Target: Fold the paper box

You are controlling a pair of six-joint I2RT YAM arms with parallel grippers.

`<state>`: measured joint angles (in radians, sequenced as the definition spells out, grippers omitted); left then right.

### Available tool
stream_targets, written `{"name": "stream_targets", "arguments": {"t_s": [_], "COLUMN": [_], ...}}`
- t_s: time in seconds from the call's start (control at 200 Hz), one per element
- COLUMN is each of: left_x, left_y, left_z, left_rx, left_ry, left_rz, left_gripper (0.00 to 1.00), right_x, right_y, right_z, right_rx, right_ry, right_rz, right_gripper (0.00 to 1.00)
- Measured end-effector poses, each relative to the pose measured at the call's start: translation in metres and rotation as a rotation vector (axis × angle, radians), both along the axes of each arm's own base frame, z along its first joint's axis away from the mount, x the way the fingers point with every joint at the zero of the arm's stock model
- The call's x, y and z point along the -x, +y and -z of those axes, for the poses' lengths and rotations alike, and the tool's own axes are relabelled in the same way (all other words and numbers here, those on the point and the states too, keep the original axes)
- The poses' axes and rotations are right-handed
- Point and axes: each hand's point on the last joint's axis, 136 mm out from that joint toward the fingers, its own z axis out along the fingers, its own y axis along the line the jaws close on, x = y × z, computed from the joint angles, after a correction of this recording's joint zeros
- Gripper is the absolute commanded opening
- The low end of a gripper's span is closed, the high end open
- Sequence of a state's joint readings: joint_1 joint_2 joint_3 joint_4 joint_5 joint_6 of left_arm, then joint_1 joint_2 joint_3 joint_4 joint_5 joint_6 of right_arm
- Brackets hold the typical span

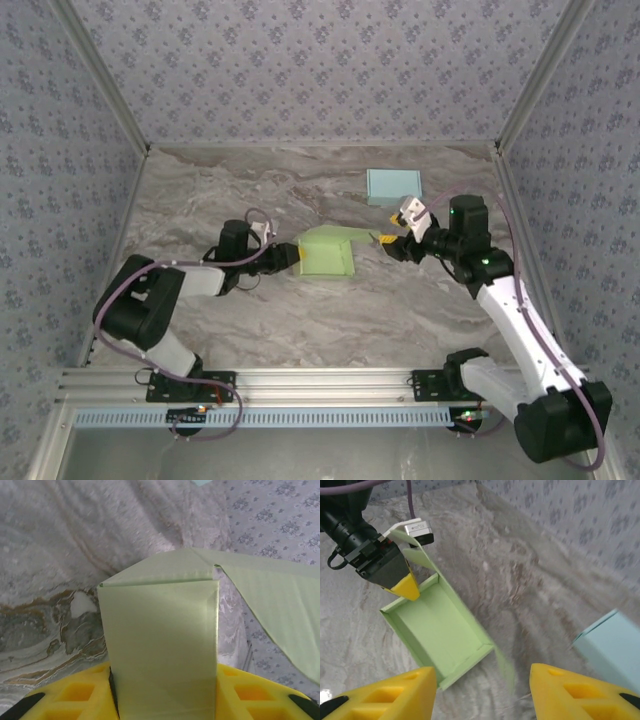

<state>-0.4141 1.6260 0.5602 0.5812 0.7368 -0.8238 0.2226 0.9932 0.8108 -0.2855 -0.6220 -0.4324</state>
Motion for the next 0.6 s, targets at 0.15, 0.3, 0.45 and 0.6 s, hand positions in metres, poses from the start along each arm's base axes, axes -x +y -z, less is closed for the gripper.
{"name": "stream_targets", "arguments": {"t_s": [0.15,0.3,0.45,0.6], "left_x": [-0.004,-0.004,-0.001,0.000], "left_y": [-0.002,0.007,0.018,0.032], "left_z": [0.005,0.010,-0.004,-0.039], "left_rx": [0.011,-0.036,-0.108,-0.183], "left_ry": [0.044,0.047,-0.003,-0.135], "left_rz": [-0.013,-0.029,-0.036,-0.062], "left_gripper": [0.70,0.82,0.87,0.91], "right_x": [-0.001,-0.006,-0.012,-0.024], "right_y": [0.000,0.001,0.004,0.012], "right_z": [0.036,0.055,0.076,0.091], "right_rx": [-0.047,-0.080,-0.085,-0.067], "right_ry": [0.156,0.245,0.330,0.390], "right_rz": [0.057,0.095,0.098,0.079], "right_gripper": [0.56,0.60,0.63,0.65]}}
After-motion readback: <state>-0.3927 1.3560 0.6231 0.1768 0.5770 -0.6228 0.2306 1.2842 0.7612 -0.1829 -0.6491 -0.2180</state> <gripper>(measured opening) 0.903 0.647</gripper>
